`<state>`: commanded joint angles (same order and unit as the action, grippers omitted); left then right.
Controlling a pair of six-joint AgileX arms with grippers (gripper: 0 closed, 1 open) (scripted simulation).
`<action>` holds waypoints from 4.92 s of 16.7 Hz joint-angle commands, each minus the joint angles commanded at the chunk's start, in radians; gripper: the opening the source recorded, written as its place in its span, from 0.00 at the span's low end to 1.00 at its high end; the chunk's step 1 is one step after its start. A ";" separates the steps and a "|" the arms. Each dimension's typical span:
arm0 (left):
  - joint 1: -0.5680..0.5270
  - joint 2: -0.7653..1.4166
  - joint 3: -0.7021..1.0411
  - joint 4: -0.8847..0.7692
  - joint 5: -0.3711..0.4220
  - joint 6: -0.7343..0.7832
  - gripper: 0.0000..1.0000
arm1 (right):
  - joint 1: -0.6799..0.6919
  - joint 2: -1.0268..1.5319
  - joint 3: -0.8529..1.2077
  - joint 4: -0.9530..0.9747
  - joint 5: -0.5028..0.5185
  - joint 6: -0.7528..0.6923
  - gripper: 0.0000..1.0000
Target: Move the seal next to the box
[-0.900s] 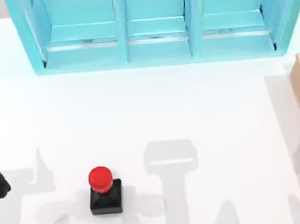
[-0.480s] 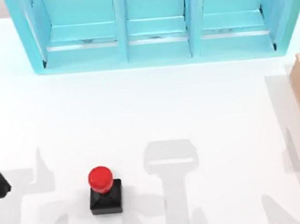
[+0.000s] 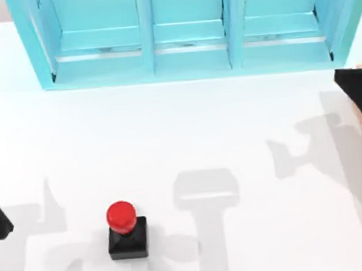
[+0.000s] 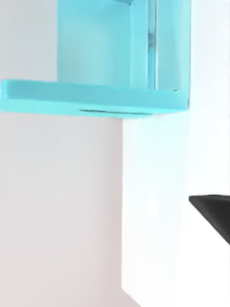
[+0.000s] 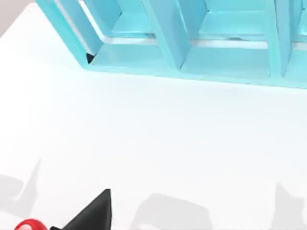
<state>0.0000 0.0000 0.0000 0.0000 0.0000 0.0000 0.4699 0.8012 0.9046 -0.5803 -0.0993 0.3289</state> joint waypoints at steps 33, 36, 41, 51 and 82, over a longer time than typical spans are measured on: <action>0.000 0.000 0.000 0.000 0.000 0.000 1.00 | 0.600 1.680 1.655 -1.018 0.194 0.763 1.00; 0.000 0.000 0.000 0.000 0.000 0.000 1.00 | 0.596 1.663 1.522 -0.901 0.194 0.758 1.00; 0.000 0.000 0.000 0.000 0.000 0.000 1.00 | 0.591 1.634 1.245 -0.663 0.193 0.752 1.00; 0.000 0.000 0.000 0.000 0.000 0.000 1.00 | 0.590 1.629 1.189 -0.608 0.193 0.751 0.70; 0.000 0.000 0.000 0.000 0.000 0.000 1.00 | 0.593 1.631 1.386 -0.803 0.192 0.753 0.00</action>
<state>0.0000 0.0000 0.0000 0.0000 0.0000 0.0000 1.0628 2.4317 2.2904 -1.3834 0.0930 1.0821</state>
